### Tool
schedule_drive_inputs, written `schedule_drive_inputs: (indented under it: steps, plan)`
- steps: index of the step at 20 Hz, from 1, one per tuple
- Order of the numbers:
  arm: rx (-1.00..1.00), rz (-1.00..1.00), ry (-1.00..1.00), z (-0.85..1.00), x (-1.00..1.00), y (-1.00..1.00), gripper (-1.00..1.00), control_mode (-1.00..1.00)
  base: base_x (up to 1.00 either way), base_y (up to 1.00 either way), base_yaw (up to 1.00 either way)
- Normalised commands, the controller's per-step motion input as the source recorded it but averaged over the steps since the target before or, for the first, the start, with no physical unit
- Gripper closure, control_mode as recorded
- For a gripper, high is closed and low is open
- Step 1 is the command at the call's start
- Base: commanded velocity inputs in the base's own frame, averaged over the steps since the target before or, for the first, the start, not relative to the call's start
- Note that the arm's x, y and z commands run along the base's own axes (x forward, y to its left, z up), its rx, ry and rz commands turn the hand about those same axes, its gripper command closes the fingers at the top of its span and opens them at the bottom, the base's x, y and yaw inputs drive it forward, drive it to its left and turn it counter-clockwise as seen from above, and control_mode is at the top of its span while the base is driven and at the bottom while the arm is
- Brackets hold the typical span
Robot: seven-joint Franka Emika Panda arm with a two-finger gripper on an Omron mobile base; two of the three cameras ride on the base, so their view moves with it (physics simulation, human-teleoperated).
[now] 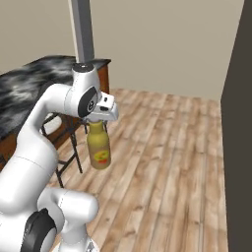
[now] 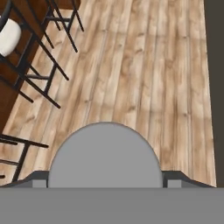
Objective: There is a wine glass and glass cup on the dining counter. Place the wine bottle next to the wine glass and the juice bottle next to the glass cup.
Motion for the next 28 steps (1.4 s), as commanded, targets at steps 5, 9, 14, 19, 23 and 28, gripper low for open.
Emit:
schedule_drive_inputs:
  steps: [5, 9, 14, 19, 23, 28]
  plan:
    - [0.0, 0.0, 0.0, 0.0, 0.0, 0.0, 1.0, 1.0, 0.73, -0.37, 0.16]
    - [0.0, 0.0, 0.0, 0.0, 0.0, 0.0, 1.0, 1.0, 0.73, -0.34, 0.21]
    - [0.0, 0.0, 0.0, 0.0, 0.0, 0.0, 1.0, 1.0, 0.72, -0.32, 0.25]
    - [0.0, 0.0, 0.0, 0.0, 0.0, 0.0, 1.0, 1.0, 0.7, -0.27, 0.33]
    - [0.0, 0.0, 0.0, 0.0, 0.0, 0.0, 1.0, 1.0, 0.66, -0.14, 0.51]
    - [0.0, 0.0, 0.0, 0.0, 0.0, 0.0, 1.0, 1.0, 0.63, -0.12, 0.56]
